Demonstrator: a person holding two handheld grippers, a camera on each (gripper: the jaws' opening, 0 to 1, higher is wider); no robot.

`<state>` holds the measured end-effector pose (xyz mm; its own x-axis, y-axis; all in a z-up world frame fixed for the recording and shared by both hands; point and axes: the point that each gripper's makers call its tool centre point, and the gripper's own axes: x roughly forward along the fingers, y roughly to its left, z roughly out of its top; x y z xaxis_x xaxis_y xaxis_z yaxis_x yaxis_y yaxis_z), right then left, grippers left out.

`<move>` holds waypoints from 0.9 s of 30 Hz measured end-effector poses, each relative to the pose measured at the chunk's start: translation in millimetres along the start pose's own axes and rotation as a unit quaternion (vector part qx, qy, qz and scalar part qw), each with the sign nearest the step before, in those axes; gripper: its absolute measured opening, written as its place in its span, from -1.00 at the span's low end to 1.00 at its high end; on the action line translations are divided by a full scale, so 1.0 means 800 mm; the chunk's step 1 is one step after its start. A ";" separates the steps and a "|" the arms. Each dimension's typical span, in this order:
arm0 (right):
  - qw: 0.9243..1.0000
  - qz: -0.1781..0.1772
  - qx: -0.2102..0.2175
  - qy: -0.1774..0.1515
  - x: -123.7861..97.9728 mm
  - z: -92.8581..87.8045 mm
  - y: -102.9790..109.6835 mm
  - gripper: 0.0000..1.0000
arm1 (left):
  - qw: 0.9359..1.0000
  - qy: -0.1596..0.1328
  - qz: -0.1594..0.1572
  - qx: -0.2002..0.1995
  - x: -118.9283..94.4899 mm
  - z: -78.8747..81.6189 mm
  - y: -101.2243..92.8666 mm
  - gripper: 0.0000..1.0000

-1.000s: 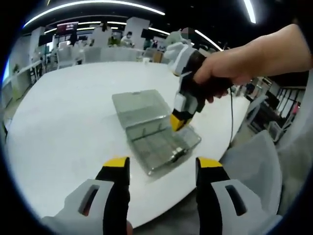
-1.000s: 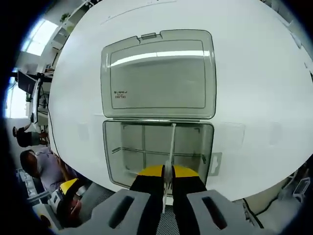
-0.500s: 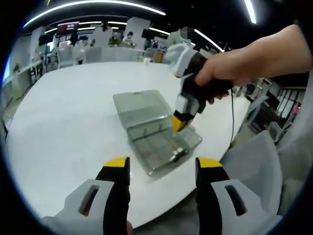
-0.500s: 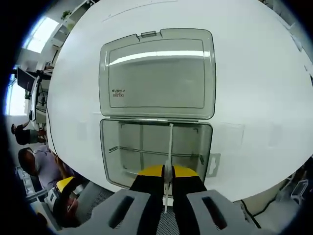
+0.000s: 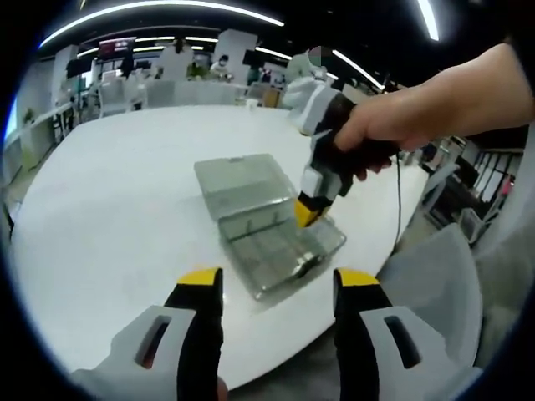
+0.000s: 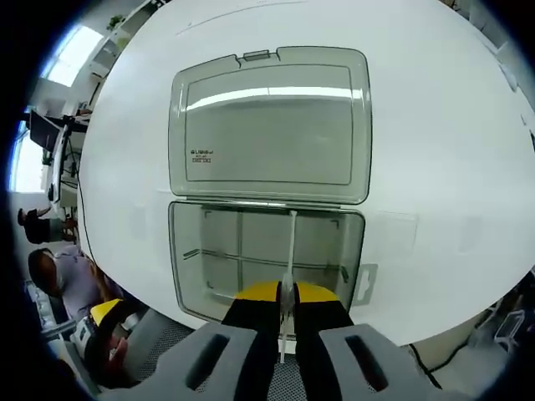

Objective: Insert the divider into the dual guide fixture by aligning both edges with the guide slots and pushing it downward to the bottom, including one-sided entry, uneven engagement, binding, and posture correction.

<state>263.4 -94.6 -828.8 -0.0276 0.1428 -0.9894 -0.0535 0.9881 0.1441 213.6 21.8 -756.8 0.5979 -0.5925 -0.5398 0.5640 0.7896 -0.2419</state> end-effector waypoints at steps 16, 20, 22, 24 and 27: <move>1.000 -0.009 -0.011 0.002 0.008 0.001 -0.001 -1.00 | 1.000 -0.001 0.002 -0.003 0.000 0.000 0.002 0.00; 1.000 -0.015 -0.018 0.002 0.009 -0.001 0.000 -1.00 | 1.000 0.000 0.003 -0.004 0.001 -0.001 0.002 0.00; 1.000 -0.016 -0.018 0.002 0.010 -0.002 0.000 -1.00 | 1.000 0.001 0.003 -0.004 0.001 -0.001 0.003 0.00; 1.000 -0.020 -0.022 0.002 0.013 -0.001 0.000 -1.00 | 1.000 0.001 0.003 -0.004 0.001 -0.001 0.003 0.00; 0.999 -0.025 -0.024 0.003 0.017 0.000 0.000 -1.00 | 1.000 0.001 0.004 -0.005 0.001 -0.002 0.004 0.00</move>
<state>263.0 -92.9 -842.4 -0.0300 0.0928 -0.9952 -0.1029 0.9901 0.0954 215.0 24.1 -759.2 0.6006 -0.5862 -0.5437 0.5539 0.7955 -0.2458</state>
